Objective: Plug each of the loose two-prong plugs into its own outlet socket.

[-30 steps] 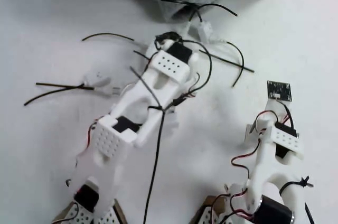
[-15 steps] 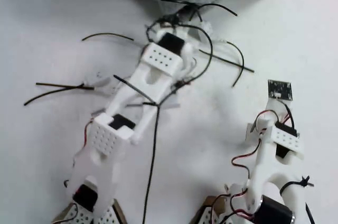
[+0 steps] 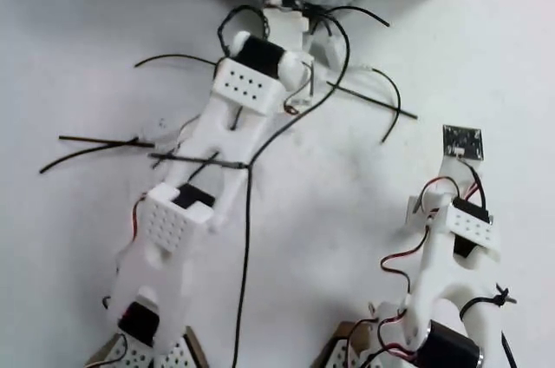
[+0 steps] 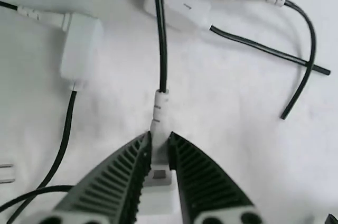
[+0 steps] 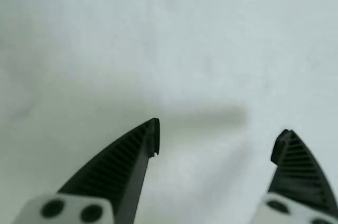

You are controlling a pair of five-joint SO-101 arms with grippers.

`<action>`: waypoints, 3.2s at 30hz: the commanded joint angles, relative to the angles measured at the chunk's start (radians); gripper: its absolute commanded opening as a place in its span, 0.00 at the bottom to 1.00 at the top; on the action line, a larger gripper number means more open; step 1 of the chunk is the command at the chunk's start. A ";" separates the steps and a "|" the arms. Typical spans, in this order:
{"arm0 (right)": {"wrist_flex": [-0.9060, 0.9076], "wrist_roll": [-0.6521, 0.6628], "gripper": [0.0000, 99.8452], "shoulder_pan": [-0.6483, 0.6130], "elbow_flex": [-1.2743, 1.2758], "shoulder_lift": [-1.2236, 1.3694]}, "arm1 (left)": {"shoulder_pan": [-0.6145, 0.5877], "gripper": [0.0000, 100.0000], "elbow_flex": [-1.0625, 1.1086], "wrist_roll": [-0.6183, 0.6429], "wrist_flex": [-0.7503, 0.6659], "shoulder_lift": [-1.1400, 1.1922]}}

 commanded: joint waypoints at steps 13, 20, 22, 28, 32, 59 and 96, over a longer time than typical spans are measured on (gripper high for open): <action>-0.028 -0.008 0.33 0.004 -0.018 -0.025 | 0.015 0.02 -0.371 -0.008 0.169 -0.077; -0.025 -0.008 0.33 0.005 -0.018 -0.025 | 0.013 0.02 -0.373 -0.009 0.169 -0.062; -0.025 -0.008 0.33 0.005 -0.018 -0.025 | 0.018 0.02 -0.301 0.054 0.169 -0.064; -0.025 -0.008 0.33 0.005 -0.018 -0.025 | 0.038 0.02 -0.025 0.137 0.164 -0.065; -0.027 -0.008 0.33 0.005 -0.018 -0.025 | 0.019 0.02 0.078 0.138 0.141 -0.064; -0.025 -0.008 0.33 0.005 -0.017 -0.025 | 0.039 0.03 0.457 -0.006 -0.224 -0.074; 0.303 0.160 0.34 -0.383 -0.311 -0.025 | -0.720 0.27 -0.279 -0.241 0.170 -0.234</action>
